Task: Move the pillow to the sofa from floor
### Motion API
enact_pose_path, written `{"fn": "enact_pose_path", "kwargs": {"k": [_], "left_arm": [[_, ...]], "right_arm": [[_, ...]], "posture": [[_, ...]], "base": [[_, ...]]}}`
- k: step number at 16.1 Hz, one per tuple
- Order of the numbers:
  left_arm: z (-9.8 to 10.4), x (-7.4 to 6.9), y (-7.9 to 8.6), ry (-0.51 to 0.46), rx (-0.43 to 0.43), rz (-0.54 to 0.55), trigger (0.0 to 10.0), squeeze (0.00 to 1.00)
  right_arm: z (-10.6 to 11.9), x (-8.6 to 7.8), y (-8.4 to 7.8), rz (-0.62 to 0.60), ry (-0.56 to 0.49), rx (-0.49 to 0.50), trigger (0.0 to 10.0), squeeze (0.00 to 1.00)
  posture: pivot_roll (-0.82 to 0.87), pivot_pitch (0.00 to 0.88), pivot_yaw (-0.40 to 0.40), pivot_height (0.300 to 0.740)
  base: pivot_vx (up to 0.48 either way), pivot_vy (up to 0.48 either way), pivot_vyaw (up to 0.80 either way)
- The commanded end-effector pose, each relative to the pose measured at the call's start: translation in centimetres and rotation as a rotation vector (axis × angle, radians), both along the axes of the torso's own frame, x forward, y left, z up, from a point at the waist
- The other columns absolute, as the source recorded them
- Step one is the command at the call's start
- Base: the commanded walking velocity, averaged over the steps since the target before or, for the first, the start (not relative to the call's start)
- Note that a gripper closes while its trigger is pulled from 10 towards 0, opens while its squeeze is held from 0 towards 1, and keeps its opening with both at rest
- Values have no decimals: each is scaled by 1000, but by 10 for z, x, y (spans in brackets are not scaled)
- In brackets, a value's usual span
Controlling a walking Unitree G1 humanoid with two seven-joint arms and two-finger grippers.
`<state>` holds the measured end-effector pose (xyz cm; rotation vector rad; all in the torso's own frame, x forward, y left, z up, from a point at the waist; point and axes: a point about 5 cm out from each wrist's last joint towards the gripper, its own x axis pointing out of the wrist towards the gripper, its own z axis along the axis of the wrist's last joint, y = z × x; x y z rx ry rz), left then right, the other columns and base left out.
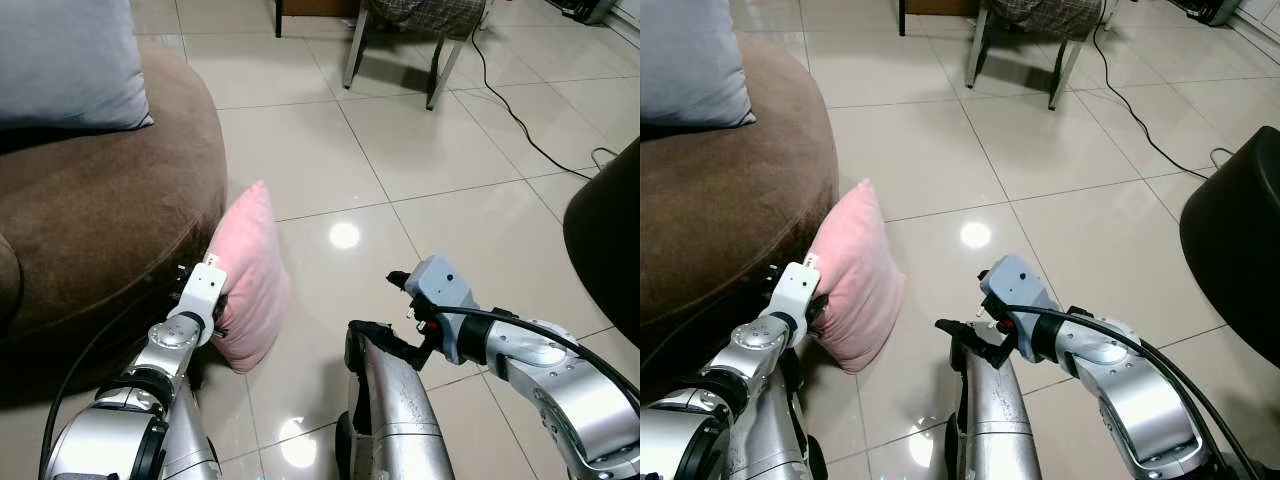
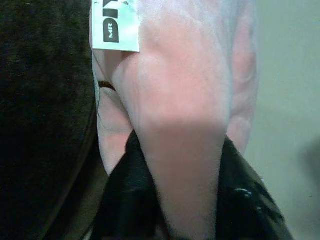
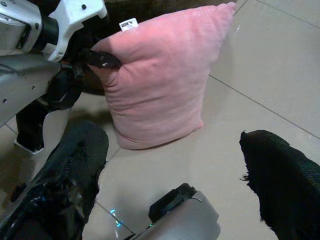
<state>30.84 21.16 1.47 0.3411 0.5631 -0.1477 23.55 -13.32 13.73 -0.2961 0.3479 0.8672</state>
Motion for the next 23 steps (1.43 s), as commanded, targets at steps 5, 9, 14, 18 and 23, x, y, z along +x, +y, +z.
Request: {"fn": "enact_pose_path", "kwargs": {"k": [5,9,14,18,23], "left_arm": [[-8,-4,-15,41,-47,-26,0,0],[-8,-3,-20,42,-61,-39,0,0],[-2,2,-19,12,-104,-13,0,0],[34,21,-36,-242,-412,-13,0,0],[105,-25,-55,-594,-520,-53,902,0]], "right_arm": [[1,6,-1,-10,-29,-22,10000,0],[-1,8,1,-13,-38,-18,10000,0],[-3,15,4,-20,-71,-29,10000,0],[-8,19,-13,-276,-156,-4,10000,0],[-10,19,-18,-626,-218,135,10000,0]], "posture": [[-240,108,-104,475],[-213,93,-93,475],[-192,64,-72,475],[-125,0,-38,475],[-17,0,-34,485]], "base": [[0,0,0],[0,0,0],[0,0,0],[0,0,0],[0,0,0]]}}
